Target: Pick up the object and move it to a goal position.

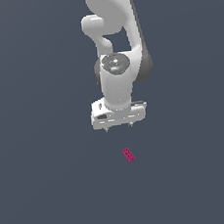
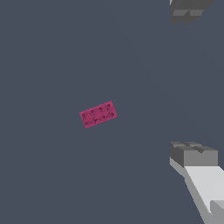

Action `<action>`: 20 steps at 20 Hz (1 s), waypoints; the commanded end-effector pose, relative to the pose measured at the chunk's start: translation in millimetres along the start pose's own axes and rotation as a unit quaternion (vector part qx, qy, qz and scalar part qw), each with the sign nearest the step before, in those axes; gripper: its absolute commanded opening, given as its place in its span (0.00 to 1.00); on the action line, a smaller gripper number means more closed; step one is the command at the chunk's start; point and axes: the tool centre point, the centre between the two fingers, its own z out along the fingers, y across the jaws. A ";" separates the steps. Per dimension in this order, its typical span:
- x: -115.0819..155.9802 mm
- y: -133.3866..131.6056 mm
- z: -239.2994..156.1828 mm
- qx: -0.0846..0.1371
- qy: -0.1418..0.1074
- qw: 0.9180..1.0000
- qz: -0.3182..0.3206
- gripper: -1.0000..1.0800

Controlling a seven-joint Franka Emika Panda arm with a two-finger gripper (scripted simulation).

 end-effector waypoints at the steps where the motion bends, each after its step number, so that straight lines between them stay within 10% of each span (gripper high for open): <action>1: 8.4 -2.6 8.5 0.000 -0.001 1.000 -0.019 0.96; 20: 69.0 -25.3 90.4 0.003 -0.006 0.985 -0.173 0.96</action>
